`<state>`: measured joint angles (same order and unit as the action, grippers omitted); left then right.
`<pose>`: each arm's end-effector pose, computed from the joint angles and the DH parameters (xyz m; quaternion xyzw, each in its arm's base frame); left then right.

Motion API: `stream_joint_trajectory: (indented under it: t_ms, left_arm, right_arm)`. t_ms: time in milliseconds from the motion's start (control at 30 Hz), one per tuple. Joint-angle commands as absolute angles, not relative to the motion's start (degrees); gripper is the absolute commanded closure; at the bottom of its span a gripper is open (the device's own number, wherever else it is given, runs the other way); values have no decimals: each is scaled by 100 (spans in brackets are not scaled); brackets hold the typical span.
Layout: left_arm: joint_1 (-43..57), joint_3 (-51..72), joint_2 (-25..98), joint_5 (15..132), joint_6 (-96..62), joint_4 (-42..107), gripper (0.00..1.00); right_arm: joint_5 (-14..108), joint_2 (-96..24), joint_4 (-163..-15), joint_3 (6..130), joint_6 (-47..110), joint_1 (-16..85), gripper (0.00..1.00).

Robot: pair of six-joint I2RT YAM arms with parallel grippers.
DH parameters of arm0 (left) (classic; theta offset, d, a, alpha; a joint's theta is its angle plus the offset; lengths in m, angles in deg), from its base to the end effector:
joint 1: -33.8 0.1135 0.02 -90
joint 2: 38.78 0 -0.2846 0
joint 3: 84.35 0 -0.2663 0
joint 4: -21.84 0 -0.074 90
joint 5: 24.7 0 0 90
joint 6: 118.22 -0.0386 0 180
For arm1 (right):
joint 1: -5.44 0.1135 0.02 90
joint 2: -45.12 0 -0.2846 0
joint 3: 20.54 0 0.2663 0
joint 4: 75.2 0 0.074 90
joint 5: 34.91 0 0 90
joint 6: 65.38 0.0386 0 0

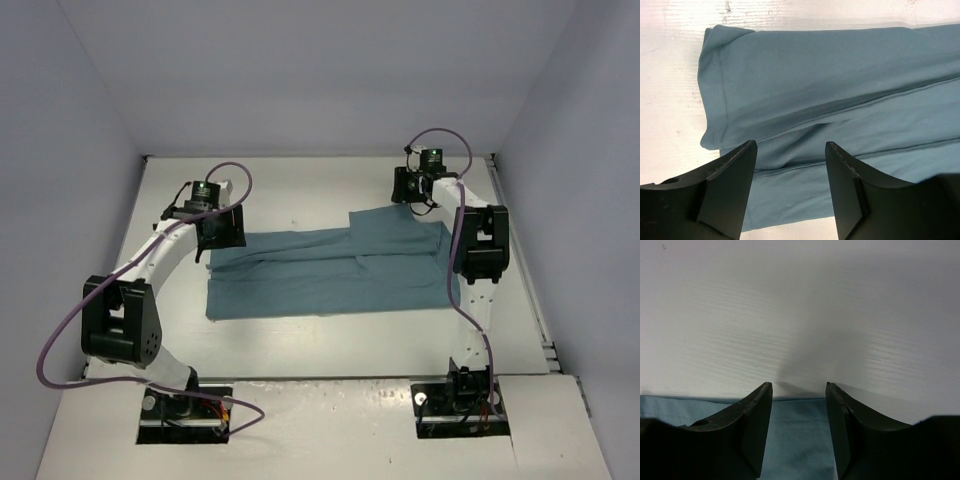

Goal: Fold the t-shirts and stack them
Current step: Fold the other side of the tshirt into a rectangle

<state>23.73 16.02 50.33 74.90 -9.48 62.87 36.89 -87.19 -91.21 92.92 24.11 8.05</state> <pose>0.3430 -0.0674 0.2677 -0.0427 0.9374 -0.1600 0.3065 0.5533 0.0373 0.1747 -0.0970 0.8730 0.1485 0.4544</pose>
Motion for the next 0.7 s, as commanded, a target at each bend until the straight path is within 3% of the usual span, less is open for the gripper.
stream_joint_trajectory:
  t_ms: [0, 233, 467, 667]
  left_arm:
    - [2334, 1546, 4709, 7504, -1073, 6239, 46]
    - [2334, 1574, 4744, 7536, -1099, 6237, 46]
    - [2334, 1580, 4720, 7540, -1166, 6246, 46]
    - [2334, 1624, 4715, 7576, -1169, 6237, 46]
  right_arm:
    - [4043, -8569, -8989, 9223, 2313, 806, 59]
    - [4317, -8355, -9007, 8842, 2142, 926, 71]
    - [4465, -8150, -9016, 8608, 2061, 969, 63]
    - [4519, -8059, -9033, 8511, 2058, 989, 63]
